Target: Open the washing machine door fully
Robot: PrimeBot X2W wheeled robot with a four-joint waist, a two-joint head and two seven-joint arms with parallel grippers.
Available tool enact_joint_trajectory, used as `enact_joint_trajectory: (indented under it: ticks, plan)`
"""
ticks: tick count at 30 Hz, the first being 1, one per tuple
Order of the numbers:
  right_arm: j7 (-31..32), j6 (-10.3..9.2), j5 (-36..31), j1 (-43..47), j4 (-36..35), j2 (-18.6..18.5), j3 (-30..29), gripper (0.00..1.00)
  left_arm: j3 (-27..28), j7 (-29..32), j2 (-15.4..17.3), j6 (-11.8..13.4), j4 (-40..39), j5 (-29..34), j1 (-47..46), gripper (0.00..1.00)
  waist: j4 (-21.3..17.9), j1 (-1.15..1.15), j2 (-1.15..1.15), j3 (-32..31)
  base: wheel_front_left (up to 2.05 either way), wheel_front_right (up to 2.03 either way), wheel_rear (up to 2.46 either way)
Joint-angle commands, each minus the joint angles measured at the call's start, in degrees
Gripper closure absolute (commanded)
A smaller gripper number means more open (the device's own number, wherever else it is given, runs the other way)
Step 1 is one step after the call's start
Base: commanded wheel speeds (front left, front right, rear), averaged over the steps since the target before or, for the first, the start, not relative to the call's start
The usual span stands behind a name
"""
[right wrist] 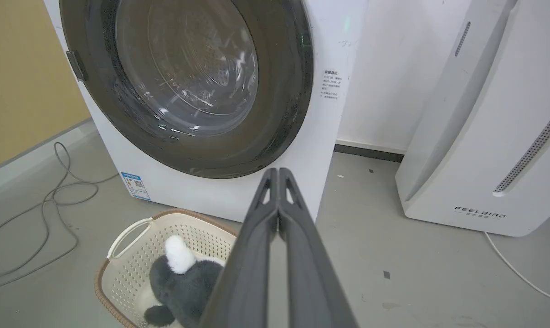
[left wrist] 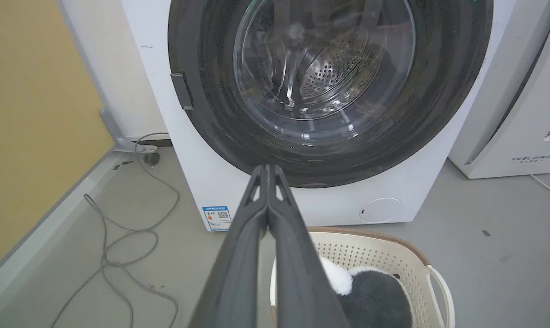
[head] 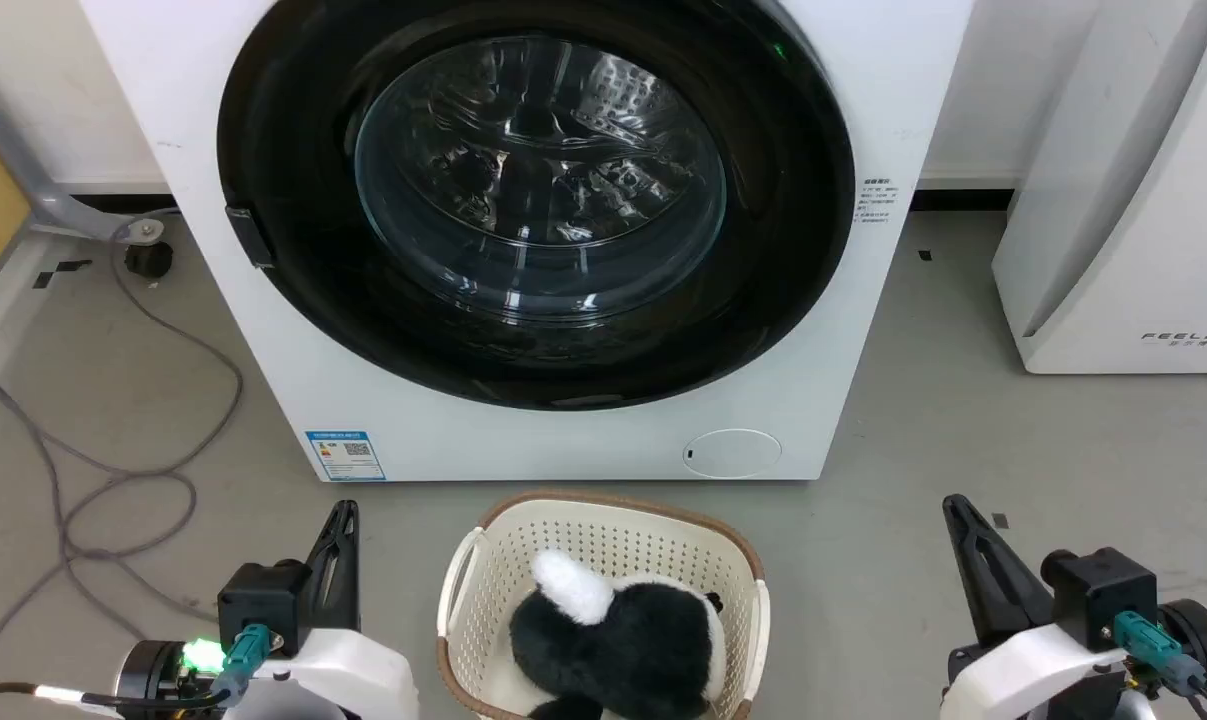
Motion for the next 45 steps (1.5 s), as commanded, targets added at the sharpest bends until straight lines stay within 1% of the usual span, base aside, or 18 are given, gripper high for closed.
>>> enact_joint_trajectory:
  ticks: [1, 12, 13, 23, 45]
  plan:
    - [0.0, 0.05, -0.4, -0.8, 0.1, 0.0, 0.0, 1.0, -0.1, 0.0, 0.0, 0.2, -0.3, 0.2, -0.9, 1.0, 0.0, 0.0, 0.0, 0.0, 0.0, 0.0, 0.0]
    - [0.0, 0.05, -0.4, -0.8, 0.1, 0.0, 0.0, 1.0, -0.1, 0.0, 0.0, 0.2, -0.3, 0.2, -0.9, 1.0, 0.0, 0.0, 0.0, 0.0, 0.0, 0.0, 0.0]
    - [0.0, 0.0, 0.0, 0.0, 0.0, 0.0, 0.0, 0.0, 0.0, 0.0, 0.0, 0.0, 0.0, 0.0, 0.0, 0.0, 0.0, 0.0, 0.0, 0.0, 0.0, 0.0, 0.0]
    - [-0.8, 0.0, 1.4, 0.1, -0.4, 0.0, -0.5, 0.0, -0.3, -0.8, 0.0, 0.8, -0.2, -0.2, -0.1, 0.0, 0.0, 0.0, 0.0, 0.1, 0.0, 0.0, 0.0]
    - [-3.3, 0.01, 8.1, 0.2, -2.7, 0.0, -1.1, 0.0, -1.3, -3.3, 0.0, 3.0, -1.4, -0.7, -0.3, 0.0, 0.2, 0.0, 0.0, 0.4, 0.0, 0.0, 0.0]
